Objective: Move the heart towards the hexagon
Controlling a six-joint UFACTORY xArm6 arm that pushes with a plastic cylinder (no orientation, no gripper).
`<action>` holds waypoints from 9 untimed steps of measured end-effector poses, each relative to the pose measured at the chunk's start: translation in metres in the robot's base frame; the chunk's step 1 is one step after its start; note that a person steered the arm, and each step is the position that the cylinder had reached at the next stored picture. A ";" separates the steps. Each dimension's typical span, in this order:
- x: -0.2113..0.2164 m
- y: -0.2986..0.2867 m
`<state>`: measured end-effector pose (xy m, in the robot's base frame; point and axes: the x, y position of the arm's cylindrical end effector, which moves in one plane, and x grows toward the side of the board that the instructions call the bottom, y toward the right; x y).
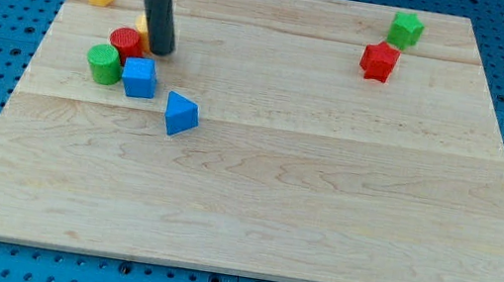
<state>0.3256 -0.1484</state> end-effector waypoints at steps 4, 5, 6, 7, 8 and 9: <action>-0.036 -0.020; -0.036 0.010; -0.036 0.011; -0.038 0.011; -0.038 0.011; -0.038 0.011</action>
